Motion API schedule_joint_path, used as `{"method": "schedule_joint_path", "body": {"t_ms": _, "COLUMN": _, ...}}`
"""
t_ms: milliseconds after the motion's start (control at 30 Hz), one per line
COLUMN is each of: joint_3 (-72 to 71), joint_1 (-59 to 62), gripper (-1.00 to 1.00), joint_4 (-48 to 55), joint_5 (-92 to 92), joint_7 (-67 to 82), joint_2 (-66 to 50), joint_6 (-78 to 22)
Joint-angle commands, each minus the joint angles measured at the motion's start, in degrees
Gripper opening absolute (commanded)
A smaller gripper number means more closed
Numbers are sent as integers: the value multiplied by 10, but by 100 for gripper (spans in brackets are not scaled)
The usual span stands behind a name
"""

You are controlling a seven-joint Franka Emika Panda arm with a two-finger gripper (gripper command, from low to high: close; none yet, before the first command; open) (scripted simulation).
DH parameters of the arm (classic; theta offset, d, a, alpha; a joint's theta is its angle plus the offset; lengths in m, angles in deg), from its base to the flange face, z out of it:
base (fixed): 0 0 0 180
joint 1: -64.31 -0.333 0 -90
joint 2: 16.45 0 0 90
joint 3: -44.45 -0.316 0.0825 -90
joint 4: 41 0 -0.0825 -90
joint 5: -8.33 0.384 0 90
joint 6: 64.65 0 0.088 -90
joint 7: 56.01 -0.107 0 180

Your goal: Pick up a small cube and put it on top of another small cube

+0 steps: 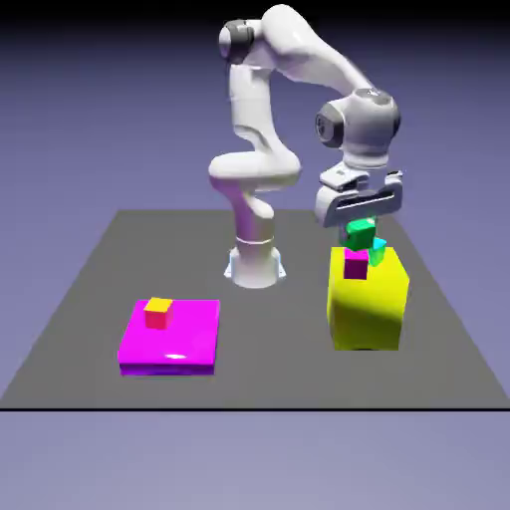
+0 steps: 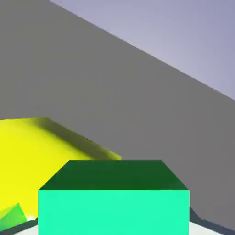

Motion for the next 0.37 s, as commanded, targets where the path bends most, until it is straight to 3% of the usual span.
{"method": "schedule_joint_path", "body": {"t_ms": 0, "joint_3": -1, "joint_1": -5, "gripper": -100, "joint_4": -2, "joint_5": 1, "joint_7": 4, "joint_2": 10, "joint_6": -7}}
{"method": "schedule_joint_path", "body": {"t_ms": 200, "joint_3": -13, "joint_1": -5, "gripper": -100, "joint_4": -73, "joint_5": 2, "joint_7": 0, "joint_2": -34, "joint_6": 107}}
{"method": "schedule_joint_path", "body": {"t_ms": 233, "joint_3": -13, "joint_1": -5, "gripper": 100, "joint_4": -73, "joint_5": 2, "joint_7": 0, "joint_2": -34, "joint_6": 107}}
{"method": "schedule_joint_path", "body": {"t_ms": 333, "joint_3": -8, "joint_1": -5, "gripper": 100, "joint_4": -42, "joint_5": 2, "joint_7": 2, "joint_2": -15, "joint_6": 57}}
